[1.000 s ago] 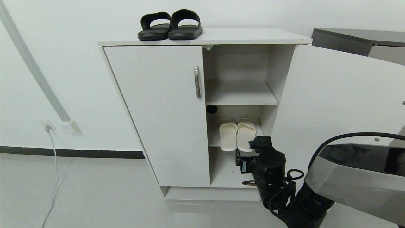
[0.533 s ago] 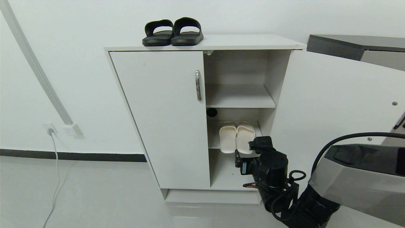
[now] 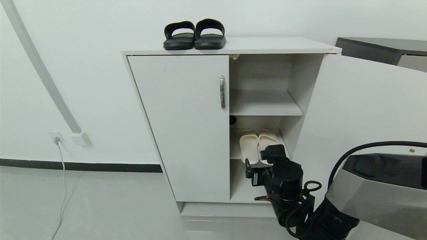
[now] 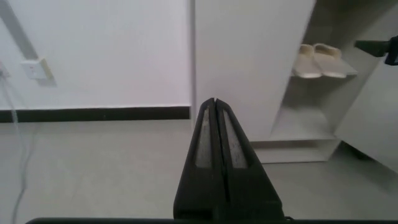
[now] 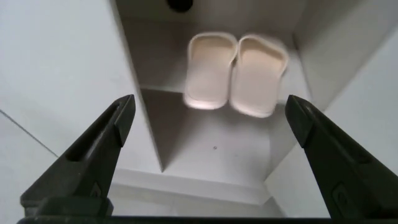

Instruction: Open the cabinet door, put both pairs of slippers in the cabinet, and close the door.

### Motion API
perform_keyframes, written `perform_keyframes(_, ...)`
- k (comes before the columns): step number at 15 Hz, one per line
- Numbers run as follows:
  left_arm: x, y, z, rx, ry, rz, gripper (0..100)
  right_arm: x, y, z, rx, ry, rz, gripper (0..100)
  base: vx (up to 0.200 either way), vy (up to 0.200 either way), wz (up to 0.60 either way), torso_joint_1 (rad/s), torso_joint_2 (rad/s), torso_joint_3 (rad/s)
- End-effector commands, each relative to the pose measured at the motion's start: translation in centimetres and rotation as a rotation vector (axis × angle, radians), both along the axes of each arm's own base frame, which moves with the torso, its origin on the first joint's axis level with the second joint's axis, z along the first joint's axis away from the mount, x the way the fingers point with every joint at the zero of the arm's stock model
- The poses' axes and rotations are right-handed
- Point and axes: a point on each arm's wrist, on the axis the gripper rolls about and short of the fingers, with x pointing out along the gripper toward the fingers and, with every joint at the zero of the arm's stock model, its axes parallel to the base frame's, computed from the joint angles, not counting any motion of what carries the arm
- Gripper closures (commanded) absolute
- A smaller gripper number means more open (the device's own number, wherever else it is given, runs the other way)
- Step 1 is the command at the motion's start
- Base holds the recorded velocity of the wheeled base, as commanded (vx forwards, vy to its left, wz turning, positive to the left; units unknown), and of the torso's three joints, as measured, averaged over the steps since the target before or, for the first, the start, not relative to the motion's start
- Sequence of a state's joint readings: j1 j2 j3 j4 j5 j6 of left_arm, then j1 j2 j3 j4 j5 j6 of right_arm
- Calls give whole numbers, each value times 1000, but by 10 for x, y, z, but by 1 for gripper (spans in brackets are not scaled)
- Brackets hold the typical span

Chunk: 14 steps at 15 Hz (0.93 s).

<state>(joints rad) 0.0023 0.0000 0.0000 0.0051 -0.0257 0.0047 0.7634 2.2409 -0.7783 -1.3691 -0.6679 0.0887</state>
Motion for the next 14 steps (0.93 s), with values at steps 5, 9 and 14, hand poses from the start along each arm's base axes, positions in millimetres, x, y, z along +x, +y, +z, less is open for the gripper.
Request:
perform_keyframes(5,0,0,0,0,-1,-1,100,-1,0,-1,-2,2,1,0,0,200,0,6,0,1)
perform_keyframes(9,0,0,0,0,1,-1,100,-2,2,-1,-3,-1,8,0,0,200,0,4,1,1)
perform_keyframes(14,0,0,0,0,-1,-1,100,-3,1,4,27,-43,17,0,0,120,0,1,2,1)
